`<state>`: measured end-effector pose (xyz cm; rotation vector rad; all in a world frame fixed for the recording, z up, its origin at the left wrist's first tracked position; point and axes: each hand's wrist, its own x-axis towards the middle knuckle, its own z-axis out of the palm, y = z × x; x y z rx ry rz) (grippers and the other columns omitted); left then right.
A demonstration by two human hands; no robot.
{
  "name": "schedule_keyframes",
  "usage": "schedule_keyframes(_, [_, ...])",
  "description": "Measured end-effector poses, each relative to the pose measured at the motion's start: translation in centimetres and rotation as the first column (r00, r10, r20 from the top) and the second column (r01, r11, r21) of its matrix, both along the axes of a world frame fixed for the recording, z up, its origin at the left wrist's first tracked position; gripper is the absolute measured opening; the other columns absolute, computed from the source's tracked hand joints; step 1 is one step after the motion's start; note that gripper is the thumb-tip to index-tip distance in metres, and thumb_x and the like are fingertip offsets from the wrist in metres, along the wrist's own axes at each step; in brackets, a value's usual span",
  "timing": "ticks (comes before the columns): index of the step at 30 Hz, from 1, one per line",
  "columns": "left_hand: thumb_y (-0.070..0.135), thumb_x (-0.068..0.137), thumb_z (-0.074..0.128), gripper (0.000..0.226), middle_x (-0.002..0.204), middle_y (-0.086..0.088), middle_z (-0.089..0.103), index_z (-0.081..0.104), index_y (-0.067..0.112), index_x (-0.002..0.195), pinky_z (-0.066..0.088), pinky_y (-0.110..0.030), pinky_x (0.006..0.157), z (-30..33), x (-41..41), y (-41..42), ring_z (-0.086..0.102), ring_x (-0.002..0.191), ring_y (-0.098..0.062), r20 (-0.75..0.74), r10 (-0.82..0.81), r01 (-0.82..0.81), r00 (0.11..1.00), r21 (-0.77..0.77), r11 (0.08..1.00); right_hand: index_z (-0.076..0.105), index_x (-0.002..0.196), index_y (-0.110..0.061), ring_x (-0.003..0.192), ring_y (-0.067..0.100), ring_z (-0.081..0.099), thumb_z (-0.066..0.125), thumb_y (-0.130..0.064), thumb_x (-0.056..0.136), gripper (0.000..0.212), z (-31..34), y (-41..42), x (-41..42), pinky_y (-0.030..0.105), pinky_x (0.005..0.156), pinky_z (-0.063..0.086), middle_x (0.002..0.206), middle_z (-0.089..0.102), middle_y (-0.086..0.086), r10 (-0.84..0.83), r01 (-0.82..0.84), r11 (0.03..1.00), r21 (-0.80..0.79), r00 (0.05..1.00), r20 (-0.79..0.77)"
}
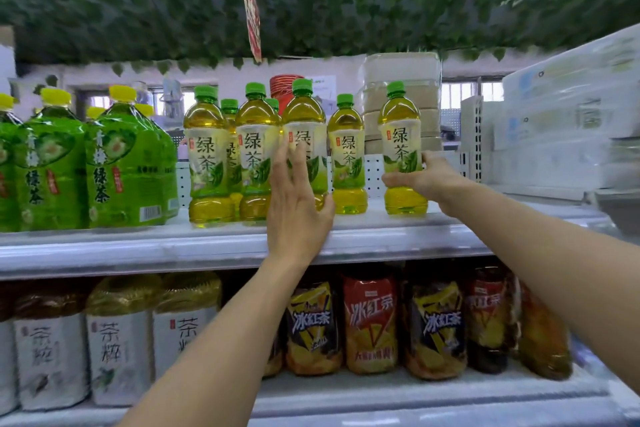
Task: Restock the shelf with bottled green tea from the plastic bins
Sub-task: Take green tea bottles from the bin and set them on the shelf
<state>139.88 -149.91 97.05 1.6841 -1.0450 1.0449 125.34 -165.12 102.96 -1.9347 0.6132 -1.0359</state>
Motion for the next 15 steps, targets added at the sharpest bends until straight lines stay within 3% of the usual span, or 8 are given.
schedule_keyframes(4, [0.03,0.089,0.072,0.091,0.166,-0.005,0.008,0.015,0.016,0.159,0.042,-0.037,0.113,0.0,0.0,0.0,0.013,0.153,-0.021,0.008,0.01,-0.01,1.0,-0.009,1.0,0.062,0.114,-0.019,0.105,0.02,0.052,0.079,-0.026,0.081,0.037,-0.2,-0.8,1.0,0.036,0.097,0.039,0.105,0.061,-0.001,-0.011,0.008,0.998,-0.066,0.999,-0.052])
schedule_keyframes(7, [0.032,0.089,0.072,0.09,0.165,-0.004,0.009,0.016,0.018,0.159,0.046,-0.033,0.106,0.0,-0.1,0.1,0.015,0.152,-0.021,0.007,0.025,-0.025,1.0,-0.004,1.0,0.064,0.118,-0.016,0.104,0.02,0.054,0.078,-0.026,0.083,0.039,-0.2,-1.2,1.9,0.033,0.092,0.04,0.108,0.063,0.001,-0.019,0.012,0.995,-0.098,0.997,-0.076])
schedule_keyframes(15, [0.034,0.091,0.07,0.091,0.165,-0.003,0.007,0.012,0.018,0.159,0.045,-0.032,0.105,0.0,-0.1,0.1,0.012,0.153,-0.02,0.025,0.044,-0.044,0.999,0.005,0.999,0.061,0.128,-0.014,0.112,0.024,0.056,0.074,-0.032,0.085,0.048,0.5,-1.6,3.3,0.04,0.101,0.045,0.126,0.064,0.008,-0.046,0.023,0.993,-0.116,0.98,-0.193])
